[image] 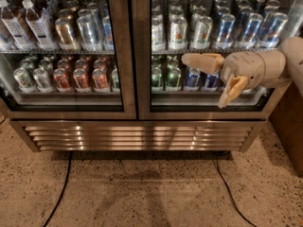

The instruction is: Open right fridge door

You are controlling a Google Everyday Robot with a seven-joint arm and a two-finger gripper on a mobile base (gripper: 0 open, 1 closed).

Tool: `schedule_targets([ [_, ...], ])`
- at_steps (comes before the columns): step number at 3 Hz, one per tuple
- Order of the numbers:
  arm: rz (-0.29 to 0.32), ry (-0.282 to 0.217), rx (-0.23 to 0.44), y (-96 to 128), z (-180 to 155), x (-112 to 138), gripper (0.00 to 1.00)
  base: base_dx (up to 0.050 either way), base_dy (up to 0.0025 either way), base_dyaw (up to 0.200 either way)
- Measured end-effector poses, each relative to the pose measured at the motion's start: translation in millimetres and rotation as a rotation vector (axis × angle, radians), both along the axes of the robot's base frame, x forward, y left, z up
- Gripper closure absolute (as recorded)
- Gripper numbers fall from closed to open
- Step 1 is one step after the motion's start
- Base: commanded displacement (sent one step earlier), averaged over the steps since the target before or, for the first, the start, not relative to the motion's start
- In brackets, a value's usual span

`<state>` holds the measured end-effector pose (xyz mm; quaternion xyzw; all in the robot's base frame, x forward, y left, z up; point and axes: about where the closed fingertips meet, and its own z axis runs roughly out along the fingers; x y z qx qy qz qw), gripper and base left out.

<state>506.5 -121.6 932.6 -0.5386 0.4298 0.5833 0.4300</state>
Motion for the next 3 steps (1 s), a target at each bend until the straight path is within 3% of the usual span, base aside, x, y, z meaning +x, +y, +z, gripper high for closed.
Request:
schedule_targets([
  [1, 0.045, 0.045, 0.17, 5.4, 8.0, 6.2, 0.0, 0.0, 0.0, 0.0],
  [2, -0.041, 0.025, -0.007, 17.6, 8.2, 11.9, 0.0, 0.0, 0.0, 0.0],
  [3, -0.152, -0.06, -0.316, 36.6, 3.6, 13.1, 0.0, 0.0, 0.0, 0.0],
])
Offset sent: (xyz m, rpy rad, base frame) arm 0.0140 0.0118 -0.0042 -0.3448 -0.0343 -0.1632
